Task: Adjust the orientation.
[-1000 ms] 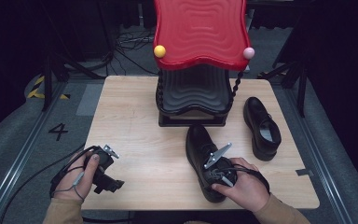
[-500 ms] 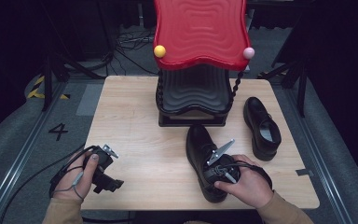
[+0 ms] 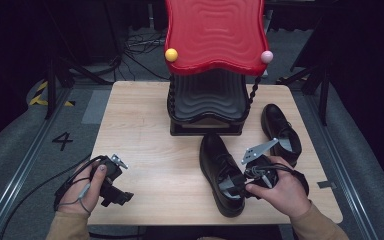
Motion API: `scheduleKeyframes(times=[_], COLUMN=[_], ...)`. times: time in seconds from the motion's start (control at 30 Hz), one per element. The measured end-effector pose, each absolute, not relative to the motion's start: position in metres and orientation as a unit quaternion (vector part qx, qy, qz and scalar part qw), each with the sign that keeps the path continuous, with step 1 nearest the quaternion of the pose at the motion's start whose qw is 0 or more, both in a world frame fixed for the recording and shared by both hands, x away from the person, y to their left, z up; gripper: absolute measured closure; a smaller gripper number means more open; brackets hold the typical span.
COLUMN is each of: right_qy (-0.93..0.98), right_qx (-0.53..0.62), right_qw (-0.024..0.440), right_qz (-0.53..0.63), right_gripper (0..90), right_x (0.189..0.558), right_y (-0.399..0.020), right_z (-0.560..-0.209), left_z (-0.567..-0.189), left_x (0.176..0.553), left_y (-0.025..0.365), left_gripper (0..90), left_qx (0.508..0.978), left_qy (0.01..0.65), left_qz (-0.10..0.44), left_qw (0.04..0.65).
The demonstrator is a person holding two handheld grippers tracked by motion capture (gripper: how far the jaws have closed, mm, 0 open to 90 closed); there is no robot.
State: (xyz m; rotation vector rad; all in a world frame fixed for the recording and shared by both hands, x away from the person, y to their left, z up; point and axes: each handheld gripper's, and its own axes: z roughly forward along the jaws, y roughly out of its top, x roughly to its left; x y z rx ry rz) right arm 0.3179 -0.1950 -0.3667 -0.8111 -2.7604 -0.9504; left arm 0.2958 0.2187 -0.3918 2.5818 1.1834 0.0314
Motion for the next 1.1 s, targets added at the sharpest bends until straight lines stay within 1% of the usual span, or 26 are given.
scheduleKeyframes(times=[0.07,0.2,0.3,0.5,0.63,0.73,0.87,1.0,1.1], right_qy=[-0.904,-0.894,-0.886,-0.873,-0.867,-0.862,-0.858,-0.854,-0.857], right_qx=[-0.274,-0.298,-0.326,-0.370,-0.390,-0.407,-0.429,-0.447,-0.455], right_qw=[0.041,0.018,-0.010,-0.051,-0.060,-0.078,-0.092,-0.098,-0.090], right_qz=[-0.326,-0.333,-0.330,-0.314,-0.303,-0.290,-0.268,-0.248,-0.226], right_gripper=[53.4,53.1,51.9,50.5,50.0,48.0,47.7,45.6,45.3], right_x=[0.322,0.335,0.350,0.378,0.389,0.395,0.403,0.409,0.414], right_y=[-0.202,-0.218,-0.235,-0.269,-0.284,-0.297,-0.313,-0.324,-0.329], right_z=[-0.361,-0.354,-0.349,-0.348,-0.352,-0.358,-0.366,-0.372,-0.381], left_z=[-0.391,-0.391,-0.391,-0.392,-0.391,-0.392,-0.392,-0.392,-0.392], left_x=[0.296,0.296,0.295,0.296,0.296,0.296,0.296,0.297,0.297], left_y=[0.219,0.219,0.219,0.219,0.219,0.219,0.218,0.219,0.219], left_gripper=[17.8,17.6,17.6,17.6,17.5,17.6,17.6,17.6,17.6], left_qx=[0.899,0.899,0.898,0.898,0.897,0.898,0.898,0.898,0.899], left_qy=[0.412,0.412,0.412,0.413,0.414,0.414,0.412,0.413,0.412], left_qz=[0.012,0.014,0.013,0.011,0.013,0.013,0.011,0.011,0.012], left_qw=[0.150,0.149,0.150,0.151,0.153,0.150,0.151,0.148,0.148])
